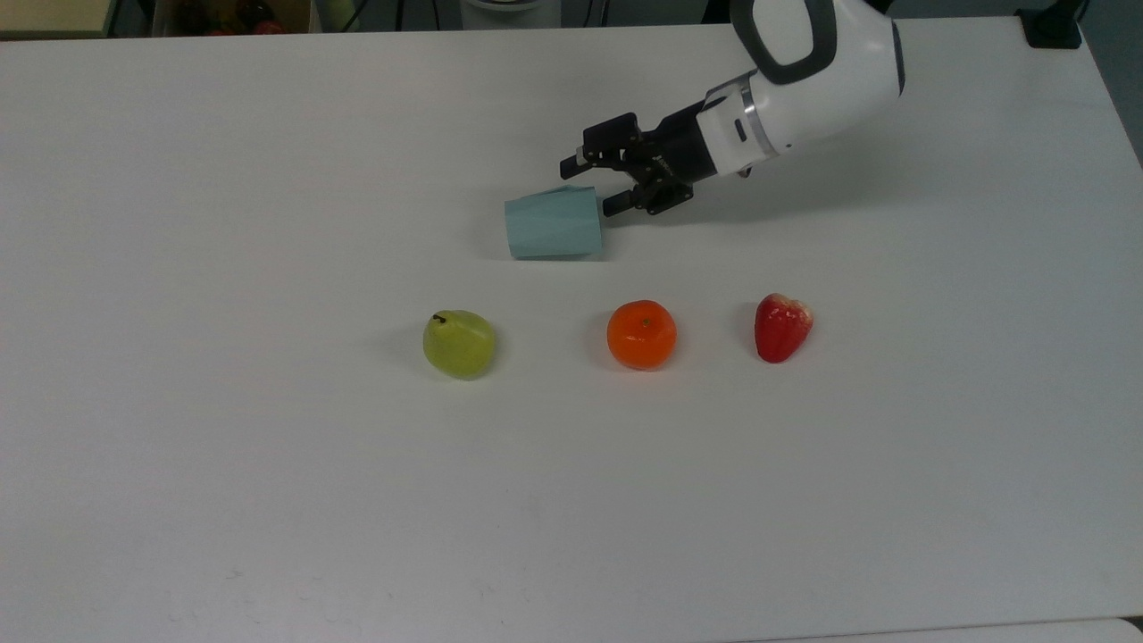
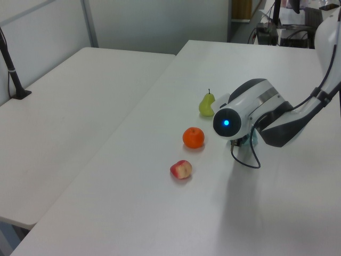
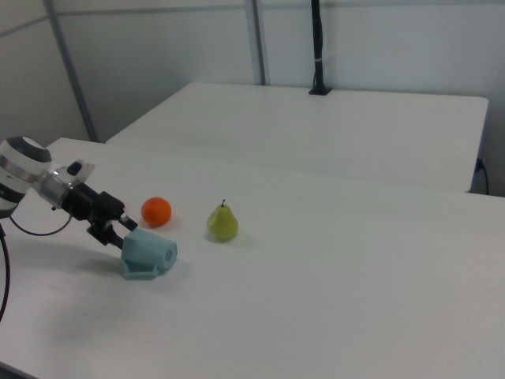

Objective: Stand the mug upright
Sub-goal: 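Close the gripper on the rim of the teal mug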

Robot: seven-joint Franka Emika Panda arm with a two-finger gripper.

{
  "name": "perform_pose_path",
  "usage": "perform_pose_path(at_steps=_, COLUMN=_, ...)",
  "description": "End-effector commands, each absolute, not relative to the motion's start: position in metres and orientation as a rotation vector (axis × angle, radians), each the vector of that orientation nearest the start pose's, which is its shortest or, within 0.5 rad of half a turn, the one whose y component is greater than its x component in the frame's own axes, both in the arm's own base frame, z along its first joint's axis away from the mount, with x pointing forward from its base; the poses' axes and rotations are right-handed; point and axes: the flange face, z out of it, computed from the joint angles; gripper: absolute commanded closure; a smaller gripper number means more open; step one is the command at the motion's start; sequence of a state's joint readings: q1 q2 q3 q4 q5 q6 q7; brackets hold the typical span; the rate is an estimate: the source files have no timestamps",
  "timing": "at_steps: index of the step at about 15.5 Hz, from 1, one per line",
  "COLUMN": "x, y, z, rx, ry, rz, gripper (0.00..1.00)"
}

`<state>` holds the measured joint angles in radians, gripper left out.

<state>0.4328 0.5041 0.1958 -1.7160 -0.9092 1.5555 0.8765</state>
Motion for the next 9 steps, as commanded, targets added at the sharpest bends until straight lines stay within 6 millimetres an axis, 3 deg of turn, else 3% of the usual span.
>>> perform_pose_path(at_steps=1, x=0.557, y=0.261, z=0.288, rx=2.123, ry=-0.001, rz=0.111, gripper=0.22)
perform_pose_path(at_steps=7, x=0.562, y=0.243, z=0.287, rx=2.125, ry=-0.03, rz=0.079, gripper=0.84)
perform_pose_path(at_steps=9, x=0.567, y=0.233, z=0.294, rx=2.129, ry=-0.051, rz=0.072, gripper=1.0)
